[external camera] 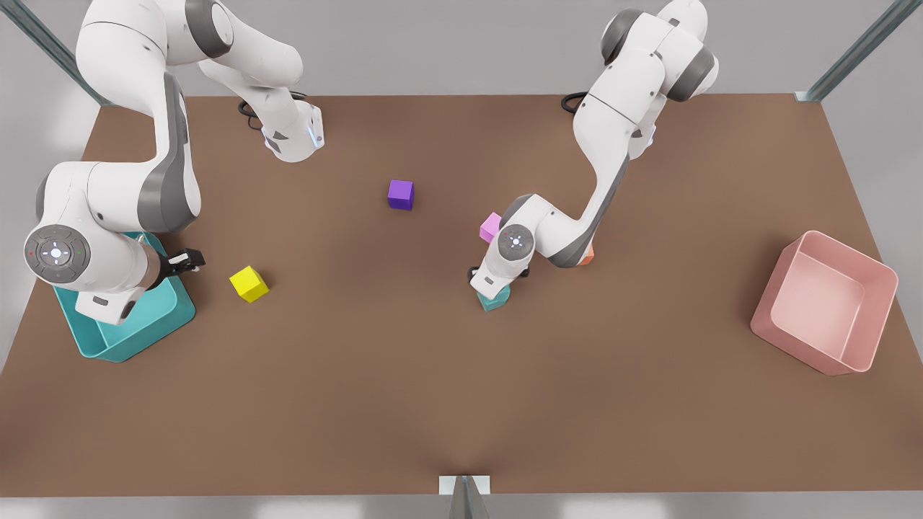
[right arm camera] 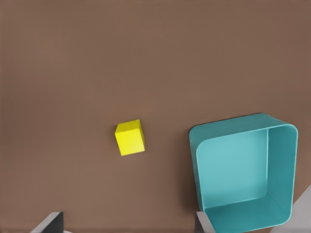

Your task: Stack the two blue cubes on top of each other

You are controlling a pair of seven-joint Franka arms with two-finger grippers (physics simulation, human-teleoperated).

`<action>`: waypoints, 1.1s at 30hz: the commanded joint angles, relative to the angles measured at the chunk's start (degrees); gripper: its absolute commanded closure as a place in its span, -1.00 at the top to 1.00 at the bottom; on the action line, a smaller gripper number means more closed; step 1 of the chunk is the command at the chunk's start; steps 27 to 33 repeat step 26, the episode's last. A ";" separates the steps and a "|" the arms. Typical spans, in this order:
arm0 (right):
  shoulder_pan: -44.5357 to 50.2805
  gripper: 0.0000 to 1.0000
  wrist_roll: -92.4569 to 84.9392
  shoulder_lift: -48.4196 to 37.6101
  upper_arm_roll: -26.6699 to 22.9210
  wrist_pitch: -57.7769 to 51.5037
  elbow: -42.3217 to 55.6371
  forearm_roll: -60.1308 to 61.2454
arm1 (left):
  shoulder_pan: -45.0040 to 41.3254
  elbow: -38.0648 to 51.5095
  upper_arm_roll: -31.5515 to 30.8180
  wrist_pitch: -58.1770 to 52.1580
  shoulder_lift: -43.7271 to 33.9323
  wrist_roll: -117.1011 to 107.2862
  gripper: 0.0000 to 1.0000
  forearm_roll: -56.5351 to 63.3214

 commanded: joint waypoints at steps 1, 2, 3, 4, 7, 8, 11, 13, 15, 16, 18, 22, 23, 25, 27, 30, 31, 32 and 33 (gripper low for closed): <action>0.00 1.00 -0.39 -0.07 0.01 -0.04 0.03 0.01 | 0.08 0.40 0.03 -0.26 -0.25 -1.56 1.00 0.04; 0.00 1.00 -0.39 -0.07 0.01 -0.04 0.03 0.01 | 0.08 0.49 0.03 -0.43 -0.42 -1.74 1.00 0.04; 0.00 1.00 -0.39 -0.07 0.01 -0.04 0.12 0.01 | 0.08 0.84 -0.06 -0.96 -0.86 -1.91 1.00 0.04; 0.00 1.00 -0.39 -0.07 0.01 -0.04 0.12 -0.08 | 0.17 1.02 -0.05 -1.40 -0.95 -1.82 1.00 0.04; 0.00 1.00 -0.39 -0.07 0.01 -0.04 0.21 -0.08 | 0.34 2.95 0.03 -5.00 -1.74 -1.91 1.00 0.04; 0.00 1.00 -0.39 -0.07 0.01 -0.04 0.21 -0.08 | 0.43 3.04 0.03 -6.40 -1.92 -1.91 1.00 0.13; 0.09 1.00 -0.39 -0.07 0.10 -0.04 0.21 0.01 | 0.69 7.69 0.38 -18.69 -3.41 -1.91 1.00 -0.31; 0.09 1.00 -0.39 -0.07 0.10 -0.04 0.21 0.01 | 10.53 24.12 0.38 -47.61 -4.47 0.45 1.00 2.76; 0.09 1.00 -0.39 -0.07 0.10 -0.04 0.21 0.01 | 23.09 28.88 0.47 -56.85 -7.89 23.20 1.00 6.19; 0.09 1.00 -0.39 -0.07 0.10 0.05 0.21 0.01 | 27.93 28.88 0.30 -57.21 -8.51 31.30 1.00 8.39; 0.09 1.00 -0.39 -0.07 0.10 -0.04 0.21 0.01 | 29.17 22.66 1.26 -53.36 -13.24 39.38 1.00 9.45; 0.09 1.00 -0.39 -0.07 0.10 -0.04 0.21 -0.17 | 28.12 15.08 2.23 -54.92 -24.24 42.21 1.00 6.46; 0.00 1.00 -0.39 -0.07 0.01 -0.04 0.30 0.09 | 28.12 15.08 2.23 -55.01 -24.16 42.21 1.00 6.37; 0.88 1.00 -0.30 -0.07 0.19 -0.04 0.21 0.09 | 28.12 15.08 2.23 -55.01 -24.15 42.12 1.00 6.37; 0.88 1.00 -0.30 -0.07 0.19 -0.04 0.21 0.18 | 28.12 15.08 2.23 -55.01 -24.15 42.12 1.00 6.28; 0.88 1.00 -0.30 -0.07 0.19 -0.04 0.21 0.18 | 28.12 15.08 2.23 -55.01 -24.15 42.12 1.00 6.28; 0.88 1.00 -0.30 -0.07 0.19 -0.04 0.21 0.18 | 28.12 15.08 2.23 -55.01 -24.15 42.12 1.00 6.28; 0.88 1.00 -0.30 -0.07 0.19 -0.04 0.21 0.18 | 28.12 15.08 2.23 -55.01 -24.15 42.12 1.00 6.28; 0.88 1.00 -0.30 -0.07 0.19 -0.04 0.21 0.18 | 28.12 15.08 2.23 -55.01 -24.15 42.12 1.00 6.28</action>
